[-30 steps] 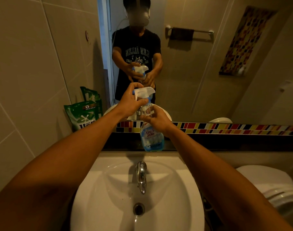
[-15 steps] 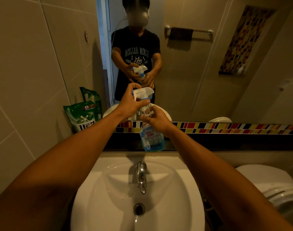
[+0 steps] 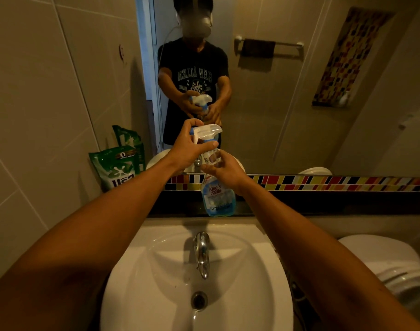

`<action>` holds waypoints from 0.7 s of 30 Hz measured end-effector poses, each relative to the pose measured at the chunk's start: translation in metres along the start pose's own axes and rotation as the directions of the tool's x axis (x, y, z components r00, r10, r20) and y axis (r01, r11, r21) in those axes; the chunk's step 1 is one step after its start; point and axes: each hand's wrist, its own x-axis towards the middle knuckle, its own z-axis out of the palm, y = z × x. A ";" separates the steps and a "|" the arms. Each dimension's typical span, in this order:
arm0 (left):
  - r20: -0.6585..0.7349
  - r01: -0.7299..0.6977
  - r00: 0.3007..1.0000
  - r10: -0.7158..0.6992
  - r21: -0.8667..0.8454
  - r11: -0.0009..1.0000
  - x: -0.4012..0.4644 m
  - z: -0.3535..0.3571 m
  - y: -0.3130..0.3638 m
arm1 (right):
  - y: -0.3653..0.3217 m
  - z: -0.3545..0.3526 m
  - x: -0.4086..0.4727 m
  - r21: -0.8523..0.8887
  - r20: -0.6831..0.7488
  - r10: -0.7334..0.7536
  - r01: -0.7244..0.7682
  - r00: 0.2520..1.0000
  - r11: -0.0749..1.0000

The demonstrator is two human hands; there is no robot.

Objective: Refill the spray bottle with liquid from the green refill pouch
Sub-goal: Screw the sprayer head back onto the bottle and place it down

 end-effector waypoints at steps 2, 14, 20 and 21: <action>-0.037 -0.035 0.999 0.035 0.010 0.999 0.000 0.004 0.002 | 0.000 0.000 0.001 0.003 0.006 0.003 -0.003 1.000 1.000; -0.008 0.001 1.000 0.000 0.064 0.998 0.004 0.000 0.000 | 0.001 0.003 0.001 0.045 -0.021 -0.001 0.002 1.000 0.999; -0.007 -0.030 1.000 0.030 0.014 0.999 0.001 0.004 0.006 | -0.004 -0.001 -0.002 0.024 0.000 -0.011 0.011 1.000 1.000; -0.022 -0.043 0.999 0.044 0.022 0.999 0.001 0.004 0.006 | -0.005 -0.002 -0.002 0.021 0.001 -0.015 0.015 1.000 1.000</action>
